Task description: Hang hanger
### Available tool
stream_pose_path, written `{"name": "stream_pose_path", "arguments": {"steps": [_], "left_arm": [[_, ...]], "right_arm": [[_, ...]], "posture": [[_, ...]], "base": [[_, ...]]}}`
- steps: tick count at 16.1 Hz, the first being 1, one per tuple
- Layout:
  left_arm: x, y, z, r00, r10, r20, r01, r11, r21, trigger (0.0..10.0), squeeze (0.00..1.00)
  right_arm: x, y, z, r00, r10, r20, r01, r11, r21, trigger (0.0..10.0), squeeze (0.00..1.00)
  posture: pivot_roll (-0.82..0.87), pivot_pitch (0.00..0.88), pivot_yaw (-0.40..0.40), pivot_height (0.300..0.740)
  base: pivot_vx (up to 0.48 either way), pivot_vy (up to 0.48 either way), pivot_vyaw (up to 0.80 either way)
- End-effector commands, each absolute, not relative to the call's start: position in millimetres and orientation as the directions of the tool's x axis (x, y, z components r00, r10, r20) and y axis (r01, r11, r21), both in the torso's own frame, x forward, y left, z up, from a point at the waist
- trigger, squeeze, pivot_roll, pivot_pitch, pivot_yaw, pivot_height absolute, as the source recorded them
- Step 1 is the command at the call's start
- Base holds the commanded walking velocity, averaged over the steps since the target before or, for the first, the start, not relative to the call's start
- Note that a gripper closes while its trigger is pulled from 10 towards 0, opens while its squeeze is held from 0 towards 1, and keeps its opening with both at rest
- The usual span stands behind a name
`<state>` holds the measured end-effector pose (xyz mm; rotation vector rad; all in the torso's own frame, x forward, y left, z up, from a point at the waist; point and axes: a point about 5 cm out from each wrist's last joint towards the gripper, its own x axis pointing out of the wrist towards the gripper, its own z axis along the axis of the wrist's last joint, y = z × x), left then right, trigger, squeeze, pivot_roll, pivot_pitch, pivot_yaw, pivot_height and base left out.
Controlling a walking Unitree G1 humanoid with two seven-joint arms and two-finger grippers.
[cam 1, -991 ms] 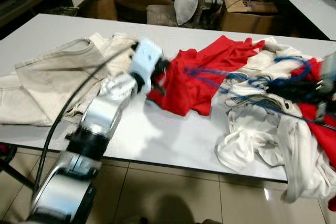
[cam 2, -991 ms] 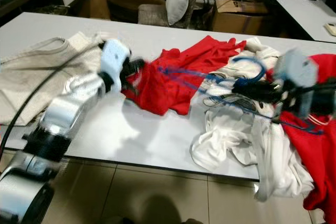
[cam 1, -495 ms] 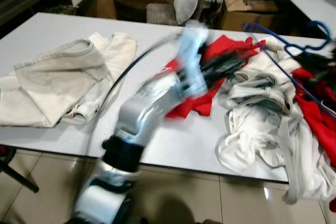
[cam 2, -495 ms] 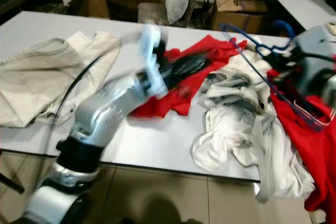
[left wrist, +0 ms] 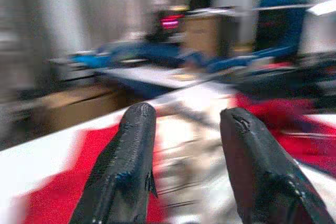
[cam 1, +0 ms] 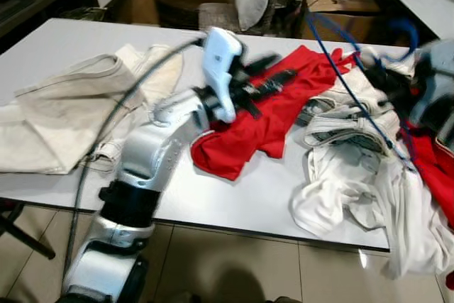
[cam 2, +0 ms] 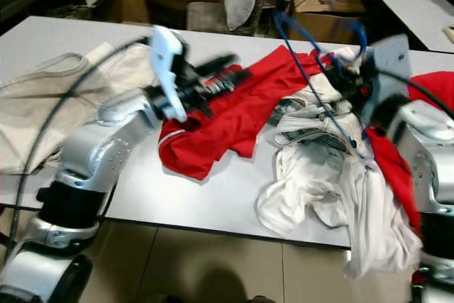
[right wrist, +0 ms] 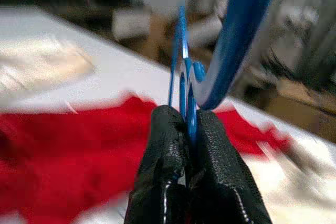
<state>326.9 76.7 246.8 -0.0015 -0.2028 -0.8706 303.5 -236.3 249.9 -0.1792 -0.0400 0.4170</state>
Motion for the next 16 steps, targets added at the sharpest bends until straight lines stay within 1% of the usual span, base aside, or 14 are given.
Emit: {"name": "stream_pose_path", "arguments": {"steps": [1,2,3,4,5,7,8,10,11,12,13,14,15,16], "left_arm": [[331.3,93.1,244.9,0.706,-0.687,0.172,0.682,0.725,0.099,10.0,0.00],[340.8,109.3,230.4,0.801,-0.593,0.088,0.575,0.801,0.167,10.0,0.00],[344.9,116.5,223.3,0.838,-0.544,0.045,0.524,0.825,0.209,10.0,0.00],[357.5,132.5,201.0,0.907,-0.418,-0.048,0.414,0.865,0.286,10.0,0.00],[365.1,138.1,187.0,0.930,-0.360,-0.079,0.367,0.881,0.299,10.0,0.00],[374.4,135.9,167.4,0.933,-0.335,-0.133,0.360,0.852,0.380,10.0,0.00],[378.2,133.1,158.4,0.932,-0.326,-0.159,0.362,0.851,0.381,10.0,0.00],[381.3,124.3,143.4,0.921,-0.328,-0.209,0.386,0.838,0.385,10.0,0.00],[380.9,115.1,131.4,0.904,-0.343,-0.254,0.419,0.825,0.379,10.0,0.00],[375.6,98.5,113.9,0.861,-0.391,-0.326,0.496,0.789,0.363,10.0,0.00],[370.1,84.5,105.7,0.821,-0.449,-0.354,0.560,0.755,0.341,10.0,0.00],[367.6,77.3,103.4,0.802,-0.480,-0.356,0.588,0.742,0.323,10.0,0.00],[361.4,58.8,100.3,0.747,-0.565,-0.350,0.653,0.722,0.229,10.0,0.00],[352.5,40.0,96.4,0.663,-0.659,-0.355,0.738,0.655,0.161,10.0,0.00]], "right_arm": [[299.3,-235.7,253.6,0.916,0.401,0.031,-0.392,0.906,-0.160,10.0,0.00],[296.4,-227.1,252.0,0.911,0.405,0.073,-0.394,0.910,-0.130,10.0,0.00],[295.2,-223.7,251.1,0.910,0.406,0.086,-0.396,0.911,-0.114,10.0,0.00],[291.7,-212.4,246.7,0.901,0.422,0.096,-0.416,0.906,-0.080,10.0,0.00],[288.5,-203.2,242.1,0.893,0.440,0.090,-0.436,0.898,-0.063,10.0,0.00],[287.5,-198.7,237.5,0.900,0.427,0.082,-0.425,0.904,-0.043,10.0,0.00],[287.5,-198.4,237.1,0.904,0.419,0.084,-0.417,0.908,-0.038,10.0,0.00],[285.1,-199.1,239.0,0.910,0.405,0.091,-0.403,0.914,-0.038,10.0,0.00],[282.5,-201.7,241.4,0.917,0.389,0.094,-0.386,0.921,-0.044,10.0,0.00],[279.8,-206.2,244.3,0.925,0.369,0.096,-0.365,0.929,-0.055,10.0,0.00],[278.8,-208.3,245.8,0.928,0.359,0.098,-0.355,0.933,-0.062,10.0,0.00],[278.3,-209.3,246.6,0.930,0.354,0.100,-0.349,0.935,-0.065,10.0,0.00],[277.4,-210.9,248.3,0.933,0.346,0.103,-0.340,0.938,-0.069,10.0,0.00],[276.7,-212.2,249.5,0.935,0.340,0.104,-0.334,0.940,-0.072,10.0,0.00]], "posture": [[-0.14,0.000,-0.012,0.740],[-0.14,0.000,-0.012,0.740],[-0.13,0.000,-0.015,0.740],[-0.13,0.000,-0.012,0.740],[-0.13,0.000,-0.012,0.740],[-0.14,0.000,-0.009,0.740],[-0.17,0.000,0.000,0.740],[-0.18,0.000,0.006,0.740],[-0.20,0.000,0.012,0.740],[-0.21,0.000,0.016,0.740],[-0.21,0.000,0.018,0.740],[-0.21,0.000,0.018,0.740],[-0.21,0.000,0.018,0.740],[-0.21,0.000,0.018,0.740]], "base": [[0.000,0.000,0.00],[0.000,0.000,0.00],[0.000,0.000,0.00],[0.000,0.000,0.00],[0.000,0.000,0.00],[0.000,0.000,0.00],[0.000,0.000,0.00],[0.000,0.000,0.00],[0.000,0.000,0.00],[0.000,0.000,0.00],[0.000,0.000,0.00],[0.000,0.000,0.00],[0.000,0.000,0.00],[0.000,0.000,0.00]]}}
